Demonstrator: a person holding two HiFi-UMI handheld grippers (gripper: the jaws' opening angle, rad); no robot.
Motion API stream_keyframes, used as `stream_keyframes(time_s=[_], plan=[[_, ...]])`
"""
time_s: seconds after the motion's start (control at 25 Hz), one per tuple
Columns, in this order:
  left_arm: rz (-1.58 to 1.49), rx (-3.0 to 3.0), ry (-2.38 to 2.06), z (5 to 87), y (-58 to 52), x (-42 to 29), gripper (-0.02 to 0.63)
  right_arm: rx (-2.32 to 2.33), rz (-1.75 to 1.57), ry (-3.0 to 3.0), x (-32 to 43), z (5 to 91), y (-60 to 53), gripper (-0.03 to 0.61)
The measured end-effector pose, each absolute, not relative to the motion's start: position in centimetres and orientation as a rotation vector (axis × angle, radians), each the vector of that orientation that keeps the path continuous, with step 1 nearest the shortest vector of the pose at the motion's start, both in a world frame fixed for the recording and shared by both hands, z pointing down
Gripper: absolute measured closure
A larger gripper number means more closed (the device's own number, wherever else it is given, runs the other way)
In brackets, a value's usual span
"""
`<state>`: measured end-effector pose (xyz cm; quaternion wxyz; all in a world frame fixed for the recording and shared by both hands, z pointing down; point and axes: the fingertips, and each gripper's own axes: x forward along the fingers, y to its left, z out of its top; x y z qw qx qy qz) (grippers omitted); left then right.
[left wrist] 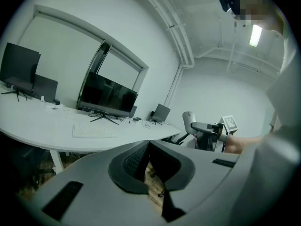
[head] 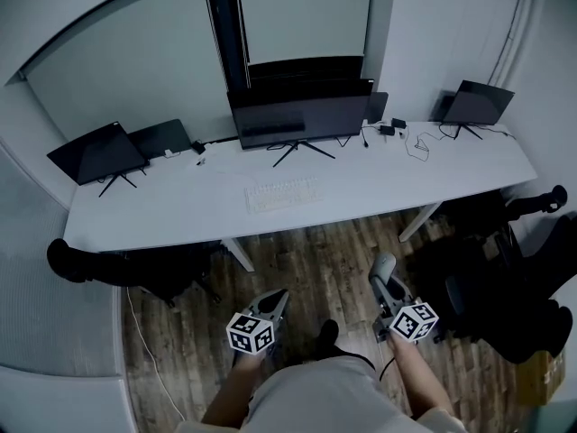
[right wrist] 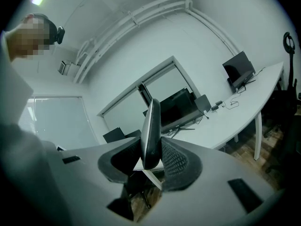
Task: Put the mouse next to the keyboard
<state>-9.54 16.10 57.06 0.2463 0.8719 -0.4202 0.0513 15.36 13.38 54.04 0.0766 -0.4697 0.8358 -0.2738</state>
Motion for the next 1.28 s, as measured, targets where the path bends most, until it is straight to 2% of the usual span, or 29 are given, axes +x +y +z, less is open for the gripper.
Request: stream_keyframes(time_s=[0.52, 1.28], plan=[[0.162, 2.329, -1.229, 57.6, 8.0, -6.1, 0.596, -1.310, -0.844, 2.557, 17.9, 54.9, 3.5, 0.436], [0.175, 2.292, -1.258, 58.5, 1.9, -1.3, 0.595, -1.278, -0.898, 2.622, 21.5, 57.1, -2.7, 0.436]])
